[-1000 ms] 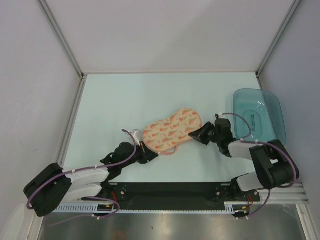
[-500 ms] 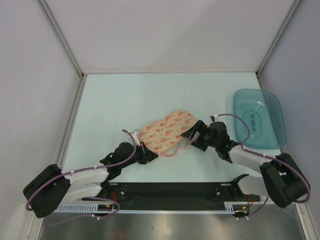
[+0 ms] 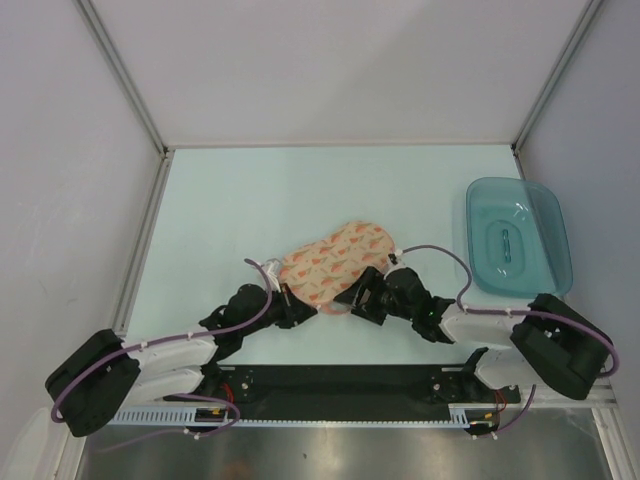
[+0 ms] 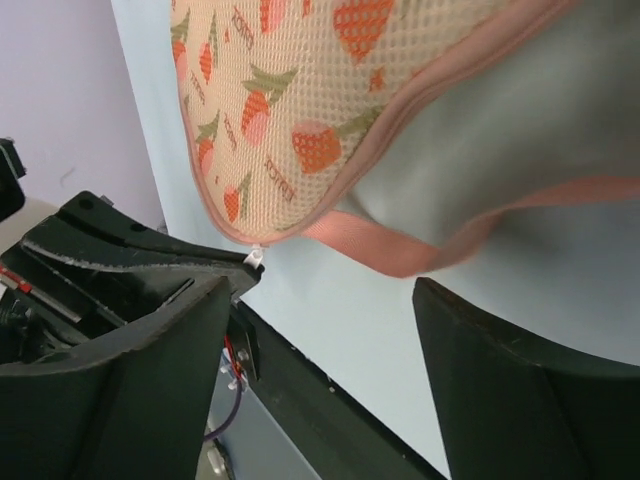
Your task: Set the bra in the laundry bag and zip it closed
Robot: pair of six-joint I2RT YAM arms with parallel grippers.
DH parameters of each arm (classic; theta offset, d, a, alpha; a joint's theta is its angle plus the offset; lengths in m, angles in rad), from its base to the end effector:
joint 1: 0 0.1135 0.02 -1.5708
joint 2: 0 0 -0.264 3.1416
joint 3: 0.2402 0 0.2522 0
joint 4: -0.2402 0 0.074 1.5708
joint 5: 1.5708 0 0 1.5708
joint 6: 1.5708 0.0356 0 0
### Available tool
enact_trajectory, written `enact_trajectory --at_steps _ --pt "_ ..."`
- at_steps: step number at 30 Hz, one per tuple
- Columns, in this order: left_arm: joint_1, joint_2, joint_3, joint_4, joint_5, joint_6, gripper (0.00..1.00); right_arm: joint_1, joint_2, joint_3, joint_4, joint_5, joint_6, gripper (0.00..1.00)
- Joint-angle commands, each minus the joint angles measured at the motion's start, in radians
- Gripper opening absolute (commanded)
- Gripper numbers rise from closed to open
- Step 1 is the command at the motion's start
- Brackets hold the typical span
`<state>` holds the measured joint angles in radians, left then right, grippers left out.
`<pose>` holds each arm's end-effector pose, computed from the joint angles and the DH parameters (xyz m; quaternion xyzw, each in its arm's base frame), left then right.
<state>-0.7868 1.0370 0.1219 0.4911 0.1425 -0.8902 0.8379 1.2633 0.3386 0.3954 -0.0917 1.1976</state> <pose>0.1250 -0.1326 0.1383 -0.0047 0.8388 -0.4424 0.3173 0.1514 0.1731 0.1504 0.1326 0.8566 0.4438 0.2272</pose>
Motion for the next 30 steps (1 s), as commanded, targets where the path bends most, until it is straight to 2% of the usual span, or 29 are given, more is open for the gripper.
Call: enact_trajectory --at_steps 1,4,9,12,13,15,16,17,25,30 --pt "0.001 -0.032 0.032 0.015 0.017 0.002 0.0 0.024 0.119 0.069 0.19 0.018 0.065 0.69" --pt "0.0 -0.048 0.036 0.0 0.017 0.011 0.0 0.026 0.238 0.086 0.302 -0.022 0.111 0.55" --pt "-0.002 -0.054 0.038 -0.009 0.019 0.017 0.0 0.026 0.379 0.109 0.445 -0.06 0.155 0.51" --pt "-0.003 -0.048 0.039 -0.014 0.025 0.022 0.0 0.026 0.407 0.119 0.465 -0.068 0.155 0.4" --pt "-0.003 -0.048 0.042 -0.019 0.026 0.025 0.0 0.023 0.41 0.117 0.468 -0.075 0.152 0.26" --pt "0.0 -0.049 0.048 -0.06 0.006 0.03 0.0 0.006 0.406 0.106 0.477 -0.094 0.148 0.13" --pt "0.003 -0.054 0.059 -0.081 -0.004 0.037 0.0 -0.005 0.401 0.099 0.49 -0.118 0.146 0.03" --pt "0.006 -0.057 0.064 -0.101 -0.014 0.043 0.0 -0.016 0.398 0.071 0.5 -0.131 0.146 0.0" --pt "0.119 -0.091 0.085 -0.278 -0.081 0.083 0.0 -0.197 0.345 -0.029 0.611 -0.426 0.12 0.0" --pt "0.181 -0.112 0.097 -0.348 -0.112 0.088 0.0 -0.275 0.275 -0.038 0.553 -0.598 0.042 0.0"
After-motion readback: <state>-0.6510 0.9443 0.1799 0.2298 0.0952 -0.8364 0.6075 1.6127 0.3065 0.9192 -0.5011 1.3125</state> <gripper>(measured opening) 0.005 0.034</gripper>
